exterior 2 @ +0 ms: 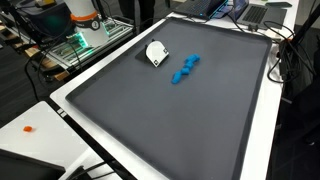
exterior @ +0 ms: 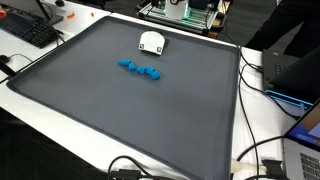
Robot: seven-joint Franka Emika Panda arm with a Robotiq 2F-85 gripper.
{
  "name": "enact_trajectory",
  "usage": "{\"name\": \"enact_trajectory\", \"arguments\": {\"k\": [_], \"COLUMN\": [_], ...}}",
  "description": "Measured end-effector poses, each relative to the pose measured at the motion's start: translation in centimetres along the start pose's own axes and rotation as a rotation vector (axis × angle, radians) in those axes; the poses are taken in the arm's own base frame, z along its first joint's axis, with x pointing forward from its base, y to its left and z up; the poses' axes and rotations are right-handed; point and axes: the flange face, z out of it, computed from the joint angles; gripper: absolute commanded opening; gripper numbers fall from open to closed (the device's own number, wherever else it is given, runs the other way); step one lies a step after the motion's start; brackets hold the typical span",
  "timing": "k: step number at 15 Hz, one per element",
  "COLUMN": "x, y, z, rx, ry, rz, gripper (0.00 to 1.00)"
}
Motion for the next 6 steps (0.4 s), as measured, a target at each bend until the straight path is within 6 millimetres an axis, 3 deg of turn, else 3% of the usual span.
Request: {"name": "enact_trajectory", "arguments": {"k": [3, 6], "x": [0.46, 0.80], "y": [-0.91, -1.20], "z": [0.03, 0.39], "rx": [0.008, 0.010], "ry": [0.001, -0.003], "rz": [-0.173, -0.240], "gripper": [1.00, 1.00]}}
